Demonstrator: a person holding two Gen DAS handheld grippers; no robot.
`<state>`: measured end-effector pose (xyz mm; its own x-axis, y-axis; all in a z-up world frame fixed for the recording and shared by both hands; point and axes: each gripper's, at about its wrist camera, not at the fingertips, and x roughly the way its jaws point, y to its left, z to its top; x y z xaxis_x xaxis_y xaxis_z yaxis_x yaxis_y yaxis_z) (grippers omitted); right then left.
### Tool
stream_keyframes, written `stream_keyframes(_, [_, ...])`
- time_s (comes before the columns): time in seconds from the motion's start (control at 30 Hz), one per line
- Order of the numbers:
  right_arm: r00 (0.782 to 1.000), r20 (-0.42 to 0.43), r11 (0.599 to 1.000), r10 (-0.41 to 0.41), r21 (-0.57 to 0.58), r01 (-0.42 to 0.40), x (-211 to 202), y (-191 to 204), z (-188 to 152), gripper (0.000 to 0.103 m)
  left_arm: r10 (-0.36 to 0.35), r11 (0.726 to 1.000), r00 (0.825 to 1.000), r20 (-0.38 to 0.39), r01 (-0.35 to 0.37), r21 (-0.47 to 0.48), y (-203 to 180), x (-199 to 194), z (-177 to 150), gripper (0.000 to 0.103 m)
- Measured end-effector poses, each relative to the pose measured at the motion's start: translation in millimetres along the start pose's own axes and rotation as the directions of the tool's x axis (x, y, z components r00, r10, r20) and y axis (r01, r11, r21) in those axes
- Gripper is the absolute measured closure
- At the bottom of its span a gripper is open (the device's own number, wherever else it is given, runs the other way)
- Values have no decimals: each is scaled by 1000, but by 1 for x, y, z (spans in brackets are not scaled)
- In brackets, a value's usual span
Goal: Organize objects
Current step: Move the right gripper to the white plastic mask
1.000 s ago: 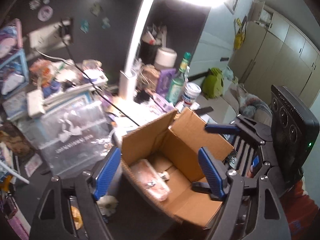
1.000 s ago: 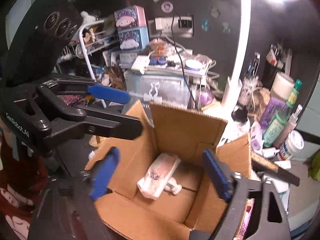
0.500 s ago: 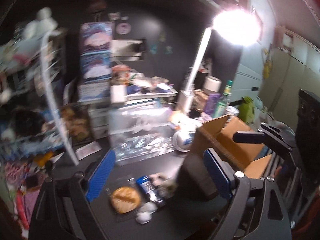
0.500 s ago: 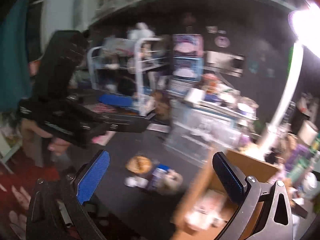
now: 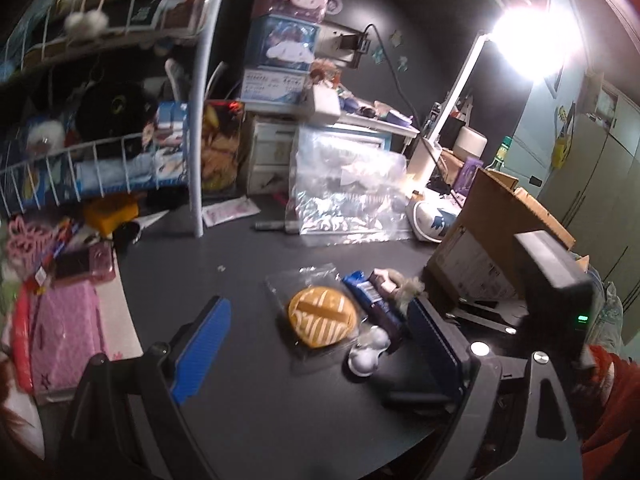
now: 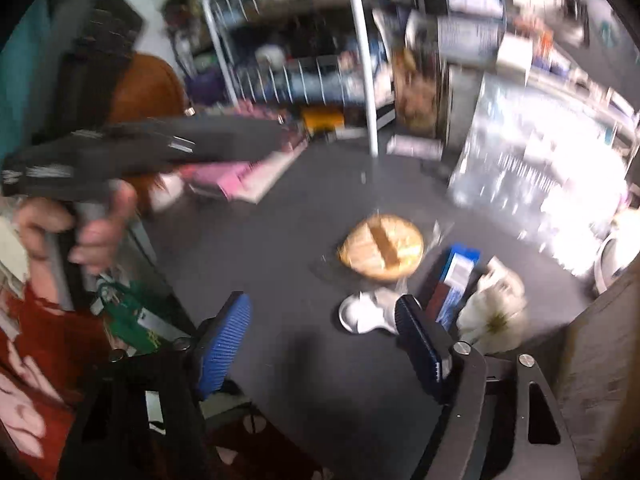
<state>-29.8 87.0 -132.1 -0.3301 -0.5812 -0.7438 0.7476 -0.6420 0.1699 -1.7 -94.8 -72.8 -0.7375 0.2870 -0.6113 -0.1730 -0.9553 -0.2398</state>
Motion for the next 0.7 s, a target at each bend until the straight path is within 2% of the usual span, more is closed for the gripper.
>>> stream_keyframes(0.13, [998,-32,999,-46,-3,46,20,-15,1,31,8,1000,1000,4,-8,-11,5,-2,-4,15])
stream_keyframes(0.37, [994,-90,997,-68,-31,66,40,-25,7,31,17,1000,1000,13,-17,-26,11,-3,-3,15])
stream_keyframes(0.6, [984,-80,983,-158,-102,149,41,-16,0,31,16,999,1000,6,-15,-30,12,0,-1,15])
stream_keyframes(0.7, [983,-78,980,-169,-115,159,41,-15,-3,31,13,1000,1000,2,-13,-27,10,0,-1,15])
